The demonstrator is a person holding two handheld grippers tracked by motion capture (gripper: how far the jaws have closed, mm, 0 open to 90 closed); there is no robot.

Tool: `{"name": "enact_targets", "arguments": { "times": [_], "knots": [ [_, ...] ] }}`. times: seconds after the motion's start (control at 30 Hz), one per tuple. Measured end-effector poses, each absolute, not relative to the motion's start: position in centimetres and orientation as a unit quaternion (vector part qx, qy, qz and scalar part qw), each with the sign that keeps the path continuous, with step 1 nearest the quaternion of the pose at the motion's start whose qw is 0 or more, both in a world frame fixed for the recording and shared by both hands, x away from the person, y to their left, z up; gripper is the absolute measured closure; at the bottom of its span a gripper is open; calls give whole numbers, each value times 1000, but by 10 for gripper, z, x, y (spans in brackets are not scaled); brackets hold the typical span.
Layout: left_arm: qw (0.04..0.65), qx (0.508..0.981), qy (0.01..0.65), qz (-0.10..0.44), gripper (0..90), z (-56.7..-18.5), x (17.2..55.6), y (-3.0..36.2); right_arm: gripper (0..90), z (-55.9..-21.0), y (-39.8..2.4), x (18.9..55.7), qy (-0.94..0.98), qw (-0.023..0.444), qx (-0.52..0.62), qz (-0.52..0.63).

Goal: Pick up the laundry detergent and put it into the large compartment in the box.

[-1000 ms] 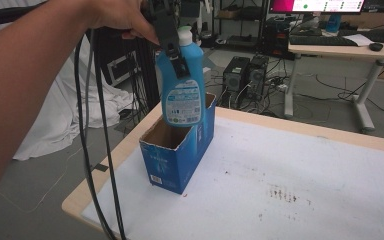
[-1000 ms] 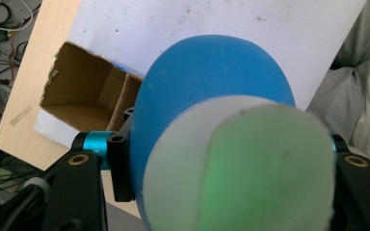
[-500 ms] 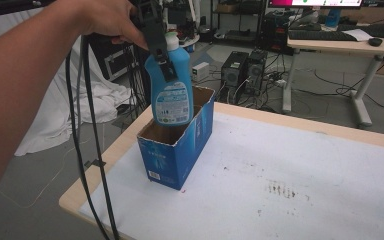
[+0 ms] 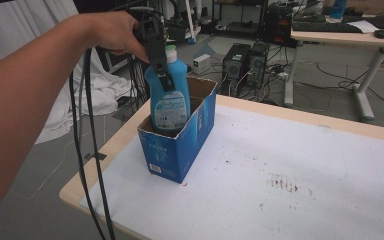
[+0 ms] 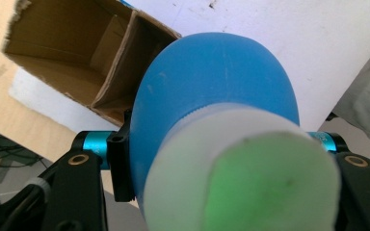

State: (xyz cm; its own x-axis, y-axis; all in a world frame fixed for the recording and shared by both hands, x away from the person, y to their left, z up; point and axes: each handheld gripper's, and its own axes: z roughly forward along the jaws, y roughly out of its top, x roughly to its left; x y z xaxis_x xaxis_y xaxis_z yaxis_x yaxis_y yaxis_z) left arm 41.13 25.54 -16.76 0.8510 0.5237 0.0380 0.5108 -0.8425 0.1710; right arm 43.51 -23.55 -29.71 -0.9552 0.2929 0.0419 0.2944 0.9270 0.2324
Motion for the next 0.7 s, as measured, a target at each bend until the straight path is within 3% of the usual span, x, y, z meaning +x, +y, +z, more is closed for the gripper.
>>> {"name": "enact_targets", "arguments": {
  "times": [0.7],
  "knots": [
    [41,962,271,11,378,-249,427,251,26,-305,-241,437,-980,9,-160,-114]
  ]
}}
